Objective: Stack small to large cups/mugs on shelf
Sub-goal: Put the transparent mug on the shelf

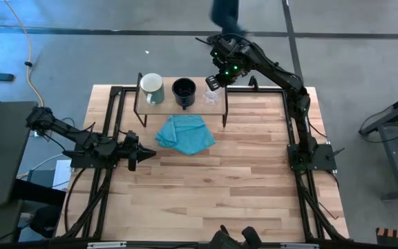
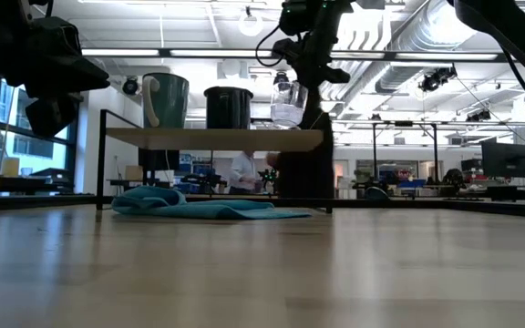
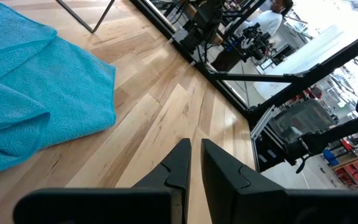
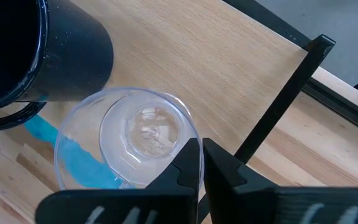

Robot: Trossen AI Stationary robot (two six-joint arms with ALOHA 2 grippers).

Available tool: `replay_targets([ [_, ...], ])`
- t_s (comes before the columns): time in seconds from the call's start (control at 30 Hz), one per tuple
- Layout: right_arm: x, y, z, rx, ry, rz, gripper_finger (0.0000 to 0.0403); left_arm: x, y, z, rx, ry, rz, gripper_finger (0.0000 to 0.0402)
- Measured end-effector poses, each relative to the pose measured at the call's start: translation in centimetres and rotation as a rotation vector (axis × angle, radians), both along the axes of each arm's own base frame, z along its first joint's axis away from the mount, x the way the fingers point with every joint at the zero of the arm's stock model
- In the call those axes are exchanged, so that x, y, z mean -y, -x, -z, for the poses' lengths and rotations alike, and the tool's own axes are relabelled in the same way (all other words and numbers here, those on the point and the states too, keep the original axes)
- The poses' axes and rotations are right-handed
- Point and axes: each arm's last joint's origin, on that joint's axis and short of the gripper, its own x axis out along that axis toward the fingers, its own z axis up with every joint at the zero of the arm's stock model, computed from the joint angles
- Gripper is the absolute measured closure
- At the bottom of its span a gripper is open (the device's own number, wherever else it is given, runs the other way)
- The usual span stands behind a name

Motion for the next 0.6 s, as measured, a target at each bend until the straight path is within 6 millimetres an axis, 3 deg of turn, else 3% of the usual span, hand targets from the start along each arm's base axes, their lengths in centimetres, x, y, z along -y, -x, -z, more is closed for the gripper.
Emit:
replay_targets([
  [0.47, 0.2, 0.1, 0.1, -0.008, 0.006, -0.006, 0.0403, 0.0, 0.0, 0.0, 0.001, 0.002, -0.001, 0.0376],
  [0.6, 0.4, -0.3, 1.1, -0.04, -0.018, -0.008, 0.0403, 0.0, 0.0, 0.0, 0.001, 0.003, -0.001, 0.0376],
])
